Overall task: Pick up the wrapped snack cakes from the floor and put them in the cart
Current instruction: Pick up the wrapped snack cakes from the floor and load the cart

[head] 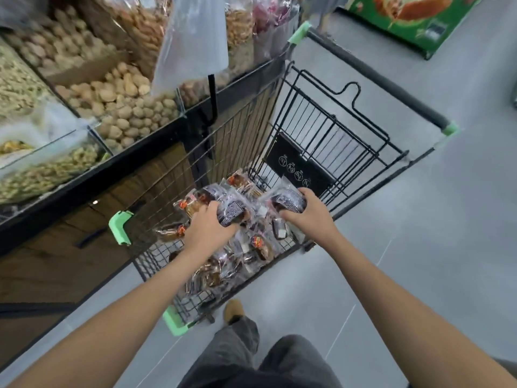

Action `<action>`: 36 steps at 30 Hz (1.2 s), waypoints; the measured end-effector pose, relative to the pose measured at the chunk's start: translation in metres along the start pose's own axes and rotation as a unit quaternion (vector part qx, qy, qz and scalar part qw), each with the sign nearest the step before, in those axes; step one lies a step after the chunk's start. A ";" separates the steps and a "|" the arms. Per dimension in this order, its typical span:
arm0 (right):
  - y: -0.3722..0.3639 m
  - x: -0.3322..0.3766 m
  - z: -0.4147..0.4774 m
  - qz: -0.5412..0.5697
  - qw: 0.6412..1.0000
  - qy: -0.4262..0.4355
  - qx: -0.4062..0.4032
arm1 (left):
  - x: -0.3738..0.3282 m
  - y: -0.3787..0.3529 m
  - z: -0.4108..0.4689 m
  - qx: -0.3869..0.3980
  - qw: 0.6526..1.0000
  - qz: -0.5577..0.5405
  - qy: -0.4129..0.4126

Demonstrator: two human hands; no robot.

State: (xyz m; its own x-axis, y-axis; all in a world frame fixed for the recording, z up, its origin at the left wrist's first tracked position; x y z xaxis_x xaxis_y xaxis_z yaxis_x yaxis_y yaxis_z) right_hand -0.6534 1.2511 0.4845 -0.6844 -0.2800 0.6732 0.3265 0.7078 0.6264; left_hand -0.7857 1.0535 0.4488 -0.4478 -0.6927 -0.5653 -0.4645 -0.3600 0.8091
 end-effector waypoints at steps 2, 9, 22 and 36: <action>0.001 0.008 0.025 -0.007 1.000 -0.009 -0.001 | 0.000 0.004 0.024 -0.005 1.000 -0.019 0.006; -0.017 0.024 0.107 -0.029 0.999 -0.018 0.041 | 0.022 -0.008 0.086 0.002 0.993 -0.086 0.075; -0.101 0.005 0.231 -0.078 0.977 -0.029 0.198 | 0.081 -0.089 0.109 -0.096 0.901 -0.195 0.374; -0.207 -0.026 0.261 -0.137 0.945 -0.042 0.296 | 0.125 -0.149 0.093 -0.160 0.813 -0.237 0.507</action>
State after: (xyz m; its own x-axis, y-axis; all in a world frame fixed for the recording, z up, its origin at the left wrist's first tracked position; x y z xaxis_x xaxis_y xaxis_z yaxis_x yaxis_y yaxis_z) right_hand -0.8735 1.2814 0.2345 -0.7477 -0.4700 0.4690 -0.2741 0.8618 0.4268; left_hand -0.8437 1.0786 0.2421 0.6584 -0.5302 -0.5343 -0.1061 -0.7681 0.6315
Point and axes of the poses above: each hand's wrist, its own z-axis towards the middle knuckle, its own y-axis out of the back of the hand, x = y × z, the point moved 9 cm from there along z, towards the middle knuckle, and after that the axes turned 9 degrees about -y, right-handed, at the moved point
